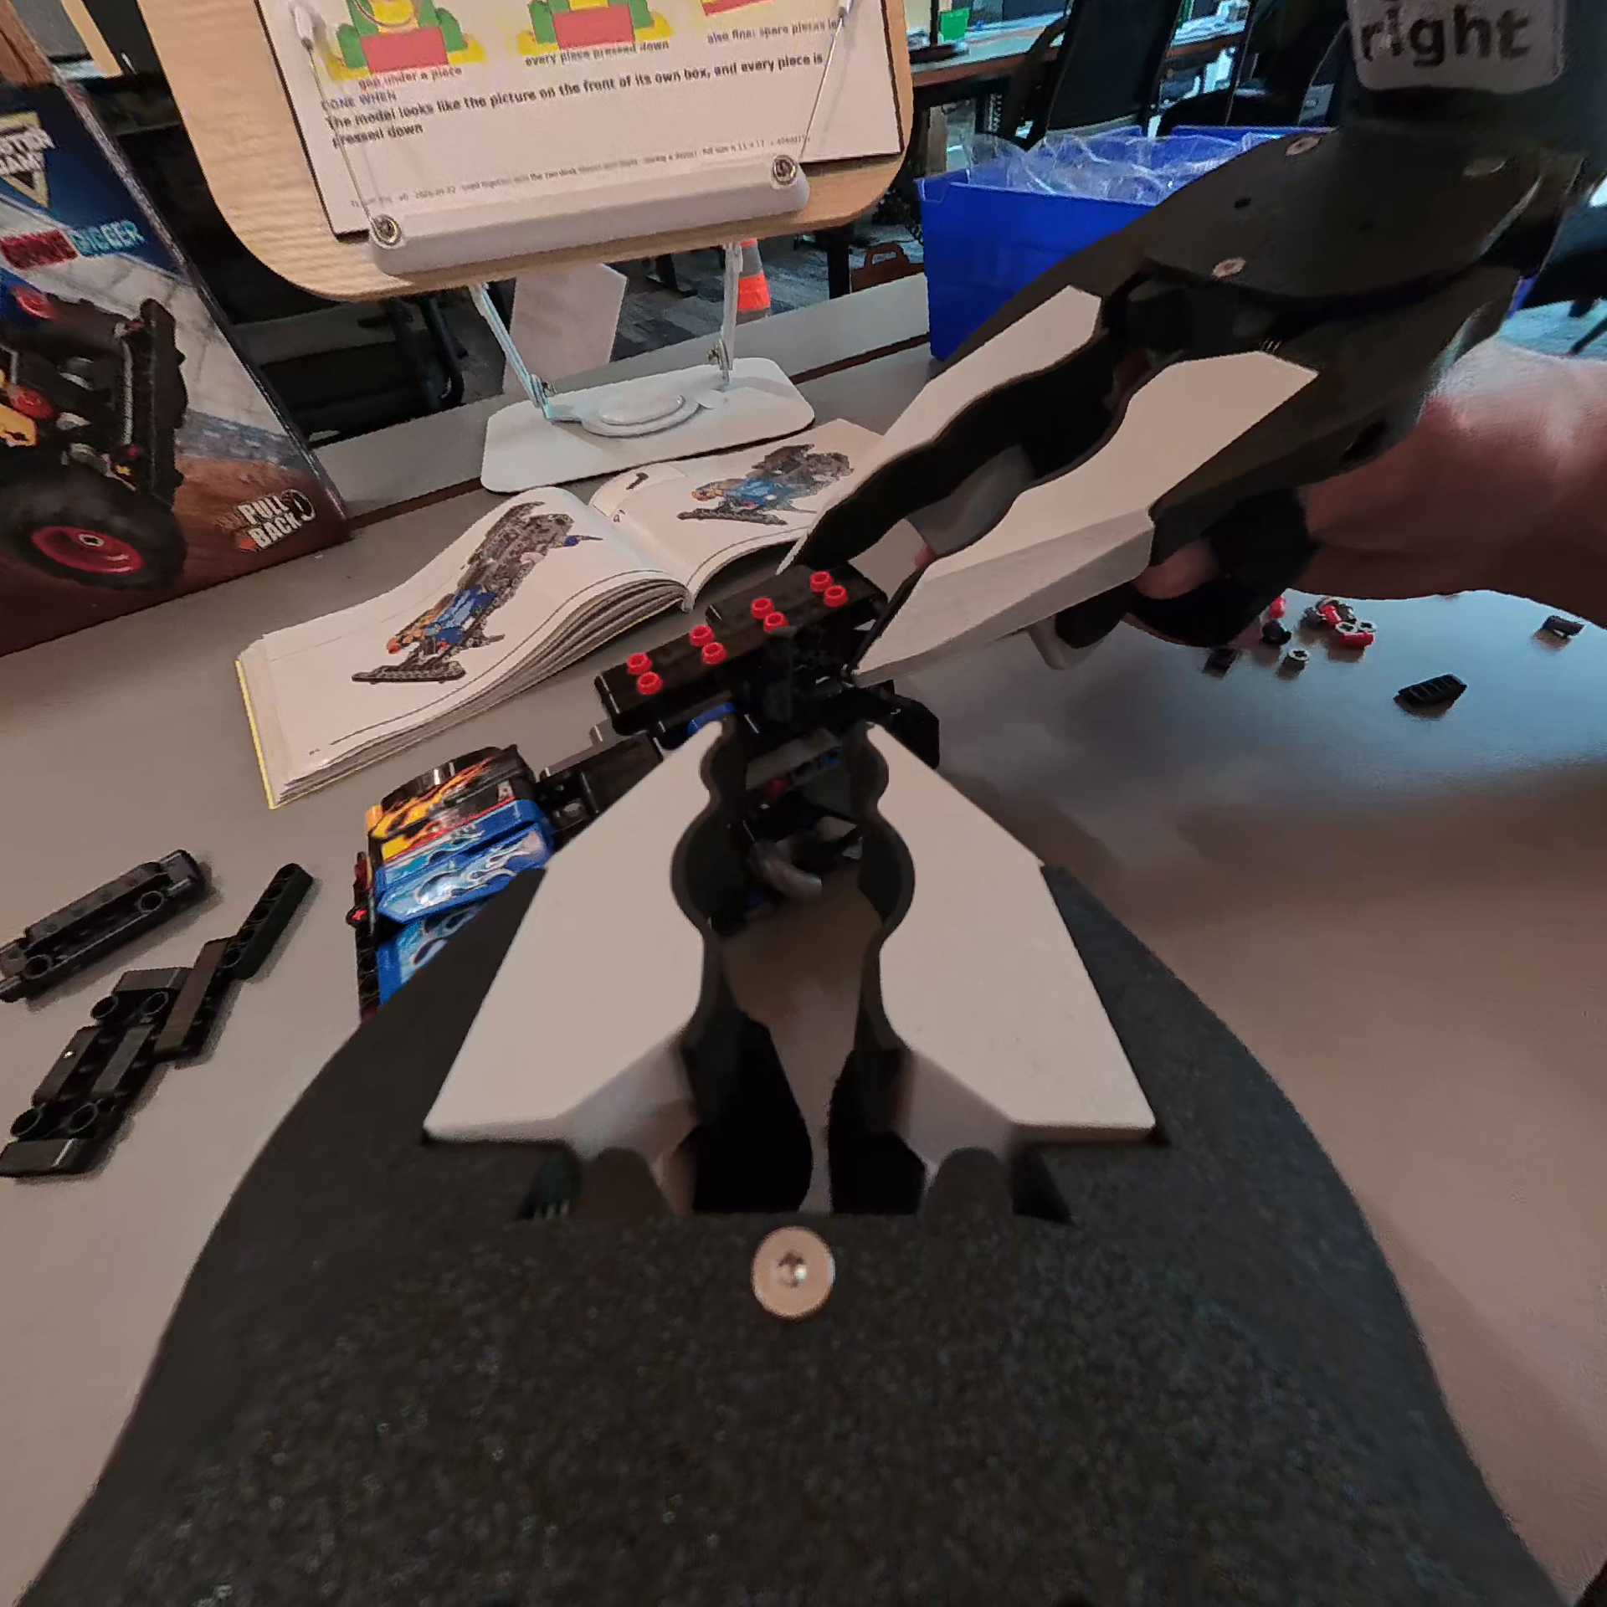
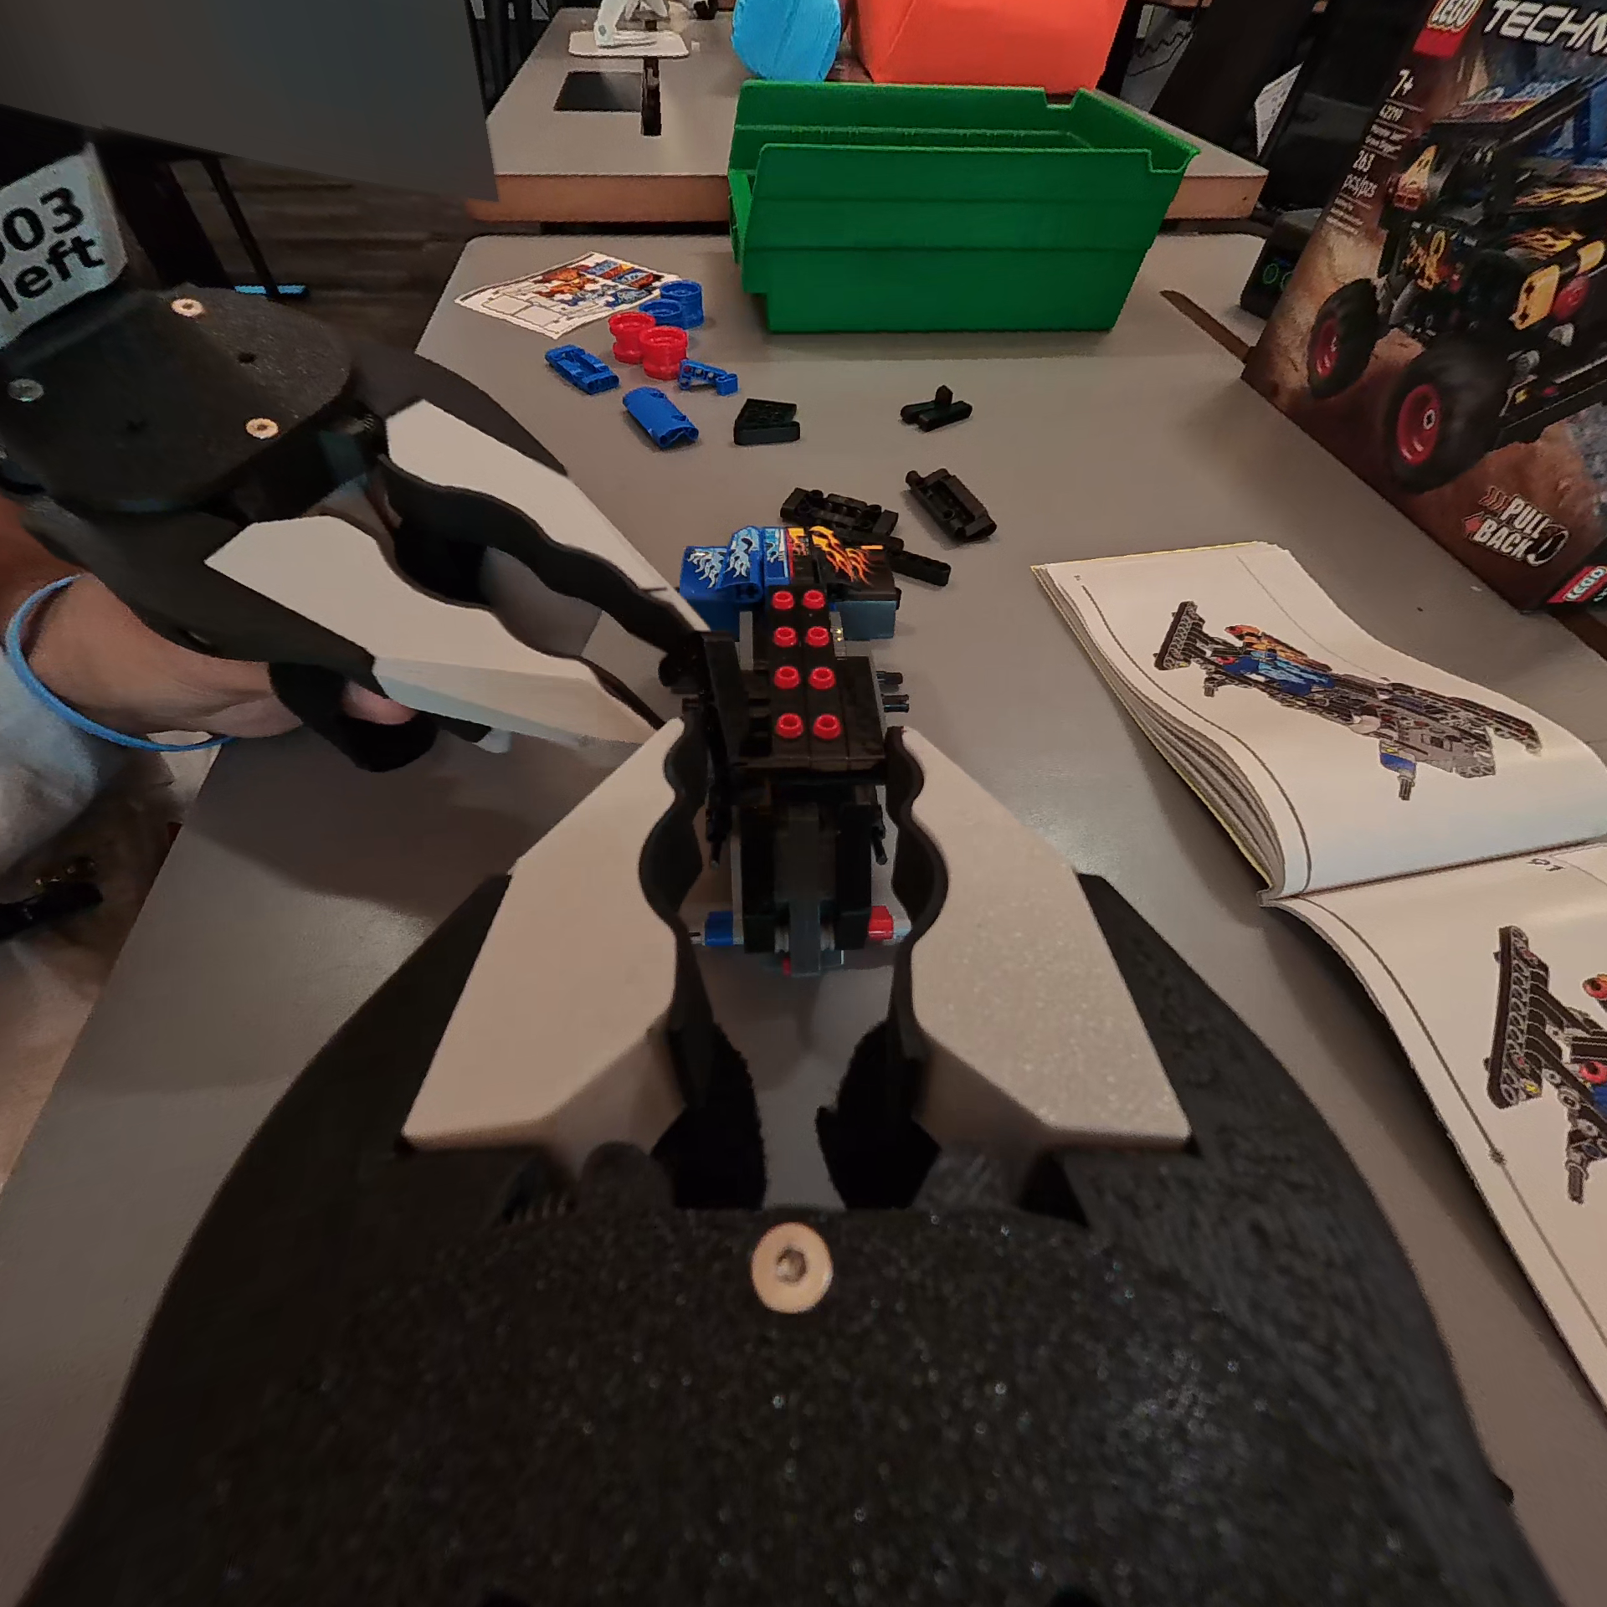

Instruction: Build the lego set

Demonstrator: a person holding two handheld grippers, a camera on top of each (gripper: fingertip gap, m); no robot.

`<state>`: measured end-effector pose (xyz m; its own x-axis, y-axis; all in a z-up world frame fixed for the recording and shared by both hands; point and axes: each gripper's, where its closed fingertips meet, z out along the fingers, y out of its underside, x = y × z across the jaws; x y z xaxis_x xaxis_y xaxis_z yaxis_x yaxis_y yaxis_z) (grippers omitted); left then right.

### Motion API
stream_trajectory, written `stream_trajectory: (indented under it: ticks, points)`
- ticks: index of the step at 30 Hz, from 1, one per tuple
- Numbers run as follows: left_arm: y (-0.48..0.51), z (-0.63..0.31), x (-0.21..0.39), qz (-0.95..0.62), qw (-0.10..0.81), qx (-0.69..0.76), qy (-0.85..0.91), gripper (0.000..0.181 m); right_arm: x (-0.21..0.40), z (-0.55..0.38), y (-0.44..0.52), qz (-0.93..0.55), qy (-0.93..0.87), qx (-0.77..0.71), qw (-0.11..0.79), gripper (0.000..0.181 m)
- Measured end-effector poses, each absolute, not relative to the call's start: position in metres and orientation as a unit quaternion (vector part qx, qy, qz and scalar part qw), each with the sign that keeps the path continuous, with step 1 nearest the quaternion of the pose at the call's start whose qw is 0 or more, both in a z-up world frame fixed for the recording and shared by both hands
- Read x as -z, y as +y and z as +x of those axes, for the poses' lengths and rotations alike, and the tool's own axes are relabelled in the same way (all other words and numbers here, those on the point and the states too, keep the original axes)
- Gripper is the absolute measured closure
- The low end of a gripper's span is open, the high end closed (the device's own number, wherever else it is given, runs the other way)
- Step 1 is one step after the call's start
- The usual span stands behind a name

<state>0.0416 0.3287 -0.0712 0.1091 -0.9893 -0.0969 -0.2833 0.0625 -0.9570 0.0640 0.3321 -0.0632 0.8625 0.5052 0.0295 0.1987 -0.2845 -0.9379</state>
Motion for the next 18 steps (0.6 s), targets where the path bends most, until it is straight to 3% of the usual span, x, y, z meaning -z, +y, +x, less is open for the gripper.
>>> stream_trajectory:
  ticks: [3, 7, 18]
  points:
    - [0.327, 0.043, 0.07, -0.562, 0.49, 0.356, 0.564, 0.16, 0.064, 0.064, 0.332, -0.79, -0.224, -0.135, 0.554, 0.141]
    - [0.33, 0.044, 0.065, -0.545, 0.52, 0.326, 0.571, 0.173, 0.064, 0.064, 0.332, -0.792, -0.224, -0.134, 0.552, 0.141]
    - [0.335, 0.028, 0.058, -0.541, 0.488, 0.41, 0.549, 0.174, 0.06, 0.054, 0.325, -0.779, -0.24, -0.169, 0.554, 0.13]
